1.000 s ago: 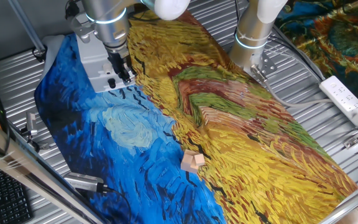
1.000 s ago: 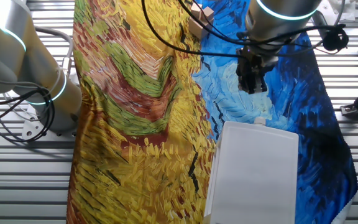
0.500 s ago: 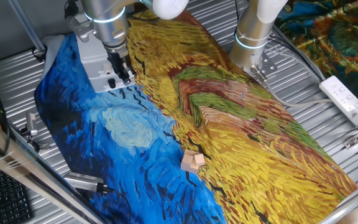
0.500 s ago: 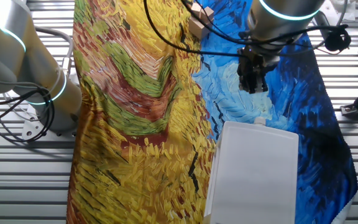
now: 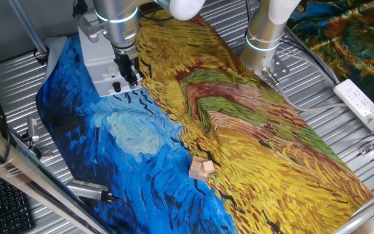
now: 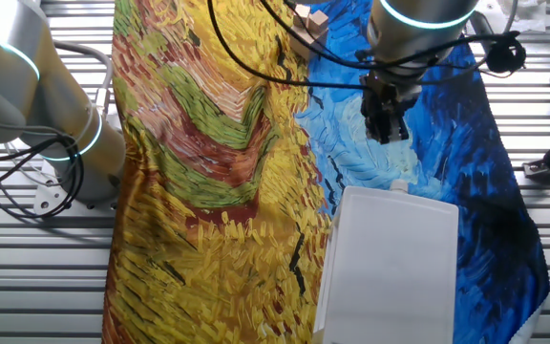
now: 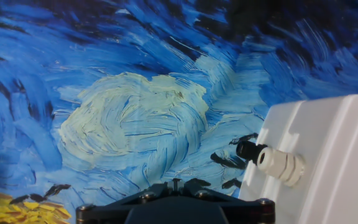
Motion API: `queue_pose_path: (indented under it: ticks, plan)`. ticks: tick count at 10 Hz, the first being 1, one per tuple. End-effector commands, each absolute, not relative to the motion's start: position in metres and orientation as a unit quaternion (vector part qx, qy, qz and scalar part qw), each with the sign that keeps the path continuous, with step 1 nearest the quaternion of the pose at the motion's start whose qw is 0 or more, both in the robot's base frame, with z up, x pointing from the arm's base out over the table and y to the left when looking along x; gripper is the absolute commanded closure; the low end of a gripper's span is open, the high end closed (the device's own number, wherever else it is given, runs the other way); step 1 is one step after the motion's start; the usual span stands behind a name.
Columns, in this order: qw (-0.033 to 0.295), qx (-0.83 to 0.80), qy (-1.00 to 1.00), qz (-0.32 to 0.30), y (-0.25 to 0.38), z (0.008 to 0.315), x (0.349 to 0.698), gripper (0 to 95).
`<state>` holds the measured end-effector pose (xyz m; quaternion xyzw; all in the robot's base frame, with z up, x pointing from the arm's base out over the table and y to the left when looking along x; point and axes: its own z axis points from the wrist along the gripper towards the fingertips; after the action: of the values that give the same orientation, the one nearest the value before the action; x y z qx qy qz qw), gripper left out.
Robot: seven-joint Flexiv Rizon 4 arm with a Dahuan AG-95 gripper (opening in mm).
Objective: Take something out of a drawer
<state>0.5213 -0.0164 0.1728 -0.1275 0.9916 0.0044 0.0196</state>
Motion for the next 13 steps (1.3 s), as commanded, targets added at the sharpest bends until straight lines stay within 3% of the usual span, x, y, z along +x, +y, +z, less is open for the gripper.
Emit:
queue_pose_path:
  ticks: [1, 5, 10, 13]
  plan:
    - [0.008, -0.185, 0.983, 0.002, -0.016, 0.173, 0.523, 95.0]
    - [-0.001, -0.288, 0.958, 0.007, -0.023, 0.167, 0.560, 95.0]
    - [-0.044, -0.506, 0.861, -0.026, -0.028, 0.164, 0.576, 95.0]
    - [-0.042, -0.576, 0.817, -0.017, -0.029, 0.163, 0.579, 95.0]
